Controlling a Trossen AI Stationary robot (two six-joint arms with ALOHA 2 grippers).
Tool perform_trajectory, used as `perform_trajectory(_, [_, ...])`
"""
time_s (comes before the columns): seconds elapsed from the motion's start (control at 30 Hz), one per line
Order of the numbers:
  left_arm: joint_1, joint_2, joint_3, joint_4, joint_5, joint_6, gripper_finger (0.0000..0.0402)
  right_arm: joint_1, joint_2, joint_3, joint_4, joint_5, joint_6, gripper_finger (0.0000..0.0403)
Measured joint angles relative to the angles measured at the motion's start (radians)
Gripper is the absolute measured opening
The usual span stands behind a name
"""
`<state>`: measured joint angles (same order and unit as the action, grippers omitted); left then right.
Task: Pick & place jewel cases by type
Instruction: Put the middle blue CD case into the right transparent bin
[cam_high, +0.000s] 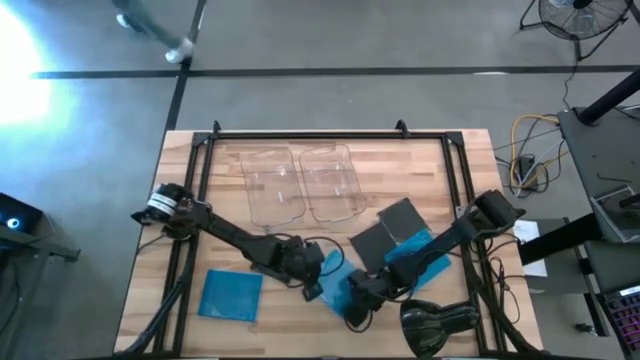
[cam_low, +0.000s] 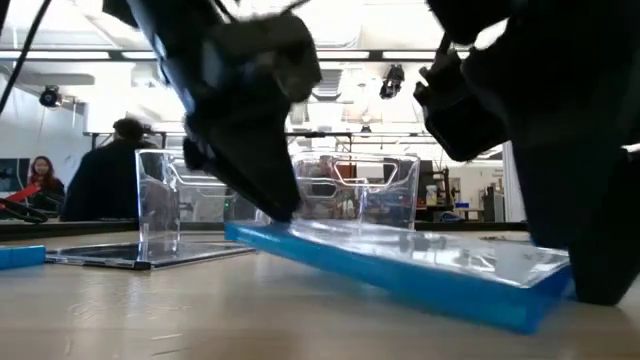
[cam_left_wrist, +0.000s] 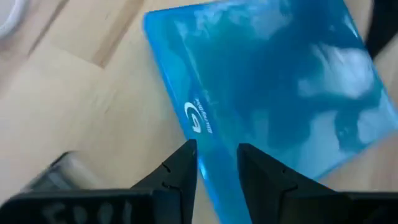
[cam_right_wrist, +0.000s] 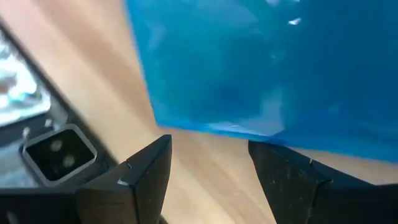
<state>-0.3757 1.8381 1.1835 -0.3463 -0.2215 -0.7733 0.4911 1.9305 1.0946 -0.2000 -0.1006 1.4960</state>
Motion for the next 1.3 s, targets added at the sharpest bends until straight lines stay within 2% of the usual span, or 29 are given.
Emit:
perform_trajectory(0.13, [0.004,-0.009,0.002,-0.057,-0.104,0.043,0.0089,0.005,-0.015,-0.002,-0.035,0.03,0.028,0.0221])
perform_trajectory(0.2, [0.023,-0.009,-0.008,-0.063,-0.1,0.035,0.0089,0.007,-0.02,-0.002,-0.043,0.044,0.04,0.0221])
perform_trajectory(0.33, [0.063,-0.006,-0.05,-0.053,-0.089,-0.094,0.009,0.015,-0.025,-0.002,-0.066,0.045,0.065,0.0221])
perform_trajectory(0.47, [0.118,-0.005,-0.098,0.038,-0.031,-0.181,0.009,0.018,-0.026,-0.003,-0.065,0.043,0.076,0.0221])
perform_trajectory(0.6, [0.148,-0.006,-0.118,0.065,0.022,-0.198,0.009,0.018,-0.026,-0.001,-0.058,0.037,0.087,0.0221])
perform_trajectory(0.83, [0.151,0.006,-0.124,0.117,0.044,-0.166,0.009,0.017,-0.026,0.001,-0.057,0.068,0.128,0.0221])
perform_trajectory(0.97, [0.131,0.021,-0.125,0.193,0.133,-0.197,0.009,0.017,-0.026,-0.003,-0.056,0.073,0.121,0.0221])
perform_trajectory(1.3, [0.076,-0.028,-0.087,0.252,0.113,-0.193,0.009,0.025,-0.03,-0.015,-0.063,0.052,-0.008,0.0221])
